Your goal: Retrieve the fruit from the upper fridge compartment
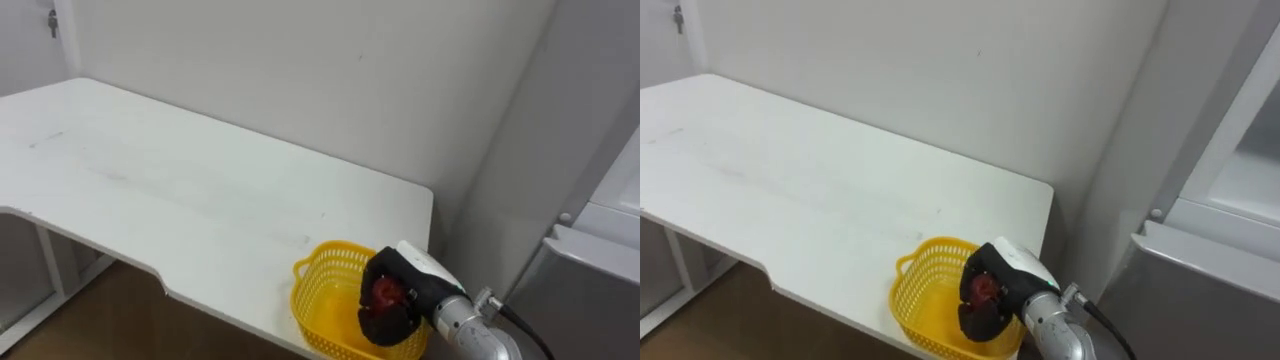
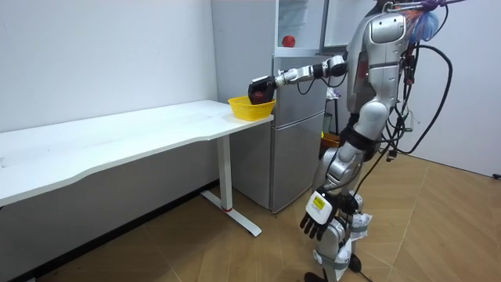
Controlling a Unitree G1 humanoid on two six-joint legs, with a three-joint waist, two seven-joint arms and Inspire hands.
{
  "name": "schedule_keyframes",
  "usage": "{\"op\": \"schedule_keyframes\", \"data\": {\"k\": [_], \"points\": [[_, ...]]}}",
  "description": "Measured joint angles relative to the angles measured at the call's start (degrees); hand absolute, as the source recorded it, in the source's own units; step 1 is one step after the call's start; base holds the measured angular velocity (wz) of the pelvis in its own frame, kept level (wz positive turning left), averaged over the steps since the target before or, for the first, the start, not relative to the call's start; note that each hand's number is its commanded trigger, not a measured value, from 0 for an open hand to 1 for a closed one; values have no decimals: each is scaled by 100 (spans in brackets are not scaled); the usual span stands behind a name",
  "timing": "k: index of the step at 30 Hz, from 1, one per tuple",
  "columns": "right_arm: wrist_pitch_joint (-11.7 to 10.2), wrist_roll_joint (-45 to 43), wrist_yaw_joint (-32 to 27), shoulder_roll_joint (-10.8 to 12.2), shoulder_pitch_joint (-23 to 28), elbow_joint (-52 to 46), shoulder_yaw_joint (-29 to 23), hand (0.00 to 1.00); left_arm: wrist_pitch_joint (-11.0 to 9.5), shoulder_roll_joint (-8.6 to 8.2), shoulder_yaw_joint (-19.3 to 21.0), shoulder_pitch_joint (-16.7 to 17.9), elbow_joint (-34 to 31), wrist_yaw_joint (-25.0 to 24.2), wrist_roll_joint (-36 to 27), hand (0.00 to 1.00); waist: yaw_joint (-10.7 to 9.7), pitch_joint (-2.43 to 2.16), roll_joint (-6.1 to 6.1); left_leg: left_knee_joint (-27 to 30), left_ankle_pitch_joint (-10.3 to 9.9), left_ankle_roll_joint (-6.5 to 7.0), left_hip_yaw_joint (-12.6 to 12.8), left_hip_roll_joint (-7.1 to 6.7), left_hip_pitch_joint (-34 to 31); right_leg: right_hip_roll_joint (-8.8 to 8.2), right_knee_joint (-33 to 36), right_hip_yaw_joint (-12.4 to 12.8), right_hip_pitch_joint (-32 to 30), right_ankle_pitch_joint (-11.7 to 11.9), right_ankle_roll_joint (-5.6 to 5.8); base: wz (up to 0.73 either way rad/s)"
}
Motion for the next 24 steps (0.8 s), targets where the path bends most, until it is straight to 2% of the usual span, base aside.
{"op": "schedule_keyframes", "data": {"k": [3, 4, 5, 6, 16, 24], "points": [[-8, 23, -2, 0, 0, 18, 0, 100, -1, 9, 1, 7, 0, -24, 1, 0, 14, 1, 5, 3, 0, 1, -1, -2, 2, -2, -1, -4, 0, 0, 0, 0], [-10, 23, -4, 0, 0, 18, 0, 91, -1, 10, 2, 7, -5, -41, 2, 0, 14, 3, 7, 2, 0, 1, -2, -2, 2, -2, -1, -8, 0, 0, 0, 0], [-11, 25, -7, 0, 0, 18, 0, 2, -5, 9, 2, 5, -7, -59, 3, 0, 15, 1, 5, -1, 0, 1, -2, -2, 5, -2, -1, -14, 0, 0, 0, 0], [-11, 25, -10, 0, 0, 18, 0, 0, -5, 9, 2, 4, -8, -76, 4, 0, 16, 2, 5, -2, 0, 1, -2, -2, 7, -2, -1, -14, 0, 0, 0, 0], [-12, 37, -55, -2, -1, 18, -4, 0, -18, 8, 5, 6, -12, -103, 5, 0, 35, -2, 2, -17, 0, 1, -8, -2, 6, -4, -1, -52, 0, 0, 0, 0], [-13, 90, -57, -1, -1, 18, -10, 0, -18, 6, 11, 42, -12, -102, 4, 0, 129, -3, 3, 6, 0, 1, -14, -2, 9, -6, -1, -69, 9, 0, 0, 0]]}}
